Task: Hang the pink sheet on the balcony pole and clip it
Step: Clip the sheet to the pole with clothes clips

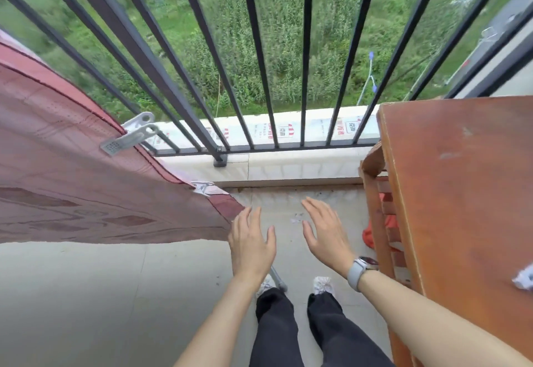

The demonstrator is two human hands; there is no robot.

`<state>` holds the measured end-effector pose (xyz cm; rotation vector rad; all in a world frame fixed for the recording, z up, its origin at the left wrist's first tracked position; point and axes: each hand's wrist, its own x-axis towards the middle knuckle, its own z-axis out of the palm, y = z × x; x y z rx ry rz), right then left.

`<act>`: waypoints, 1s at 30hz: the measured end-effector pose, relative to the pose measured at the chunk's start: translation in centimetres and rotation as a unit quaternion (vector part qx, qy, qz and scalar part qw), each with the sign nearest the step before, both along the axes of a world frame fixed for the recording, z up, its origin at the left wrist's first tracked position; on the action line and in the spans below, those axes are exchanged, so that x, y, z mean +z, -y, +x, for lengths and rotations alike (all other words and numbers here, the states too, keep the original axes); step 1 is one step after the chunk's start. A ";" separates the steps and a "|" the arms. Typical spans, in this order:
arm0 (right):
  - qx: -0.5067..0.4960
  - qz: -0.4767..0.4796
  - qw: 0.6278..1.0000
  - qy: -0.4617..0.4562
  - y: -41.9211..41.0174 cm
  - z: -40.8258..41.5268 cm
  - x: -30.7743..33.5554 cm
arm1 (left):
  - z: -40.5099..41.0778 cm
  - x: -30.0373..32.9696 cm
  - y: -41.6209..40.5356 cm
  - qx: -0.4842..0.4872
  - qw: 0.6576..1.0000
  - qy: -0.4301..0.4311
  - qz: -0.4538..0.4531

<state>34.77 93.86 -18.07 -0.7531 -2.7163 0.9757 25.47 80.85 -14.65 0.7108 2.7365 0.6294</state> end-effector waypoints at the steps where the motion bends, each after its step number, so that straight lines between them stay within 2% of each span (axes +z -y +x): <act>1: -0.024 0.019 0.999 0.010 -1.1 1.9 0.0 | 1.0 -0.6 -1.4 -0.045 0.999 0.003 -0.024; 4: -0.128 0.079 0.987 0.049 -4.7 9.2 0.2 | 5.0 -2.1 -7.5 -0.221 0.973 -0.008 -0.061; 7: -0.232 0.114 0.959 0.117 -7.4 16.8 0.5 | 9.9 -3.0 -13.9 -0.385 0.921 -0.015 -0.058; 10: -0.342 0.108 0.917 0.174 -9.7 23.6 0.7 | 15.0 -4.4 -18.7 -0.499 0.863 -0.023 -0.078; 15: -0.526 0.019 0.824 0.212 -12.4 31.0 -0.2 | 20.1 -6.7 -21.9 -0.578 0.795 -0.013 -0.187; 19: -0.586 -0.075 0.781 0.204 -14.1 32.2 -2.2 | 20.1 -8.0 -22.3 -0.592 0.757 -0.007 -0.278; 22: -0.580 -0.112 0.777 0.216 -14.8 31.4 -3.0 | 19.2 -7.5 -22.2 -0.596 0.755 0.003 -0.274; 24: -0.602 -0.104 0.763 0.208 -14.6 30.6 -2.7 | 18.4 -6.8 -21.8 -0.575 0.777 0.028 -0.254; 26: -0.637 -0.088 0.748 0.163 -14.1 29.4 -1.8 | 17.1 -6.0 -20.9 -0.539 0.811 0.055 -0.219; 28: -0.629 -0.050 0.772 0.074 -13.5 27.2 -0.8 | 15.2 -5.0 -19.7 -0.499 0.847 0.063 -0.173; 30: -0.567 -0.028 0.823 -0.005 -13.1 23.3 0.3 | 12.4 -3.8 -17.9 -0.448 0.883 0.053 -0.129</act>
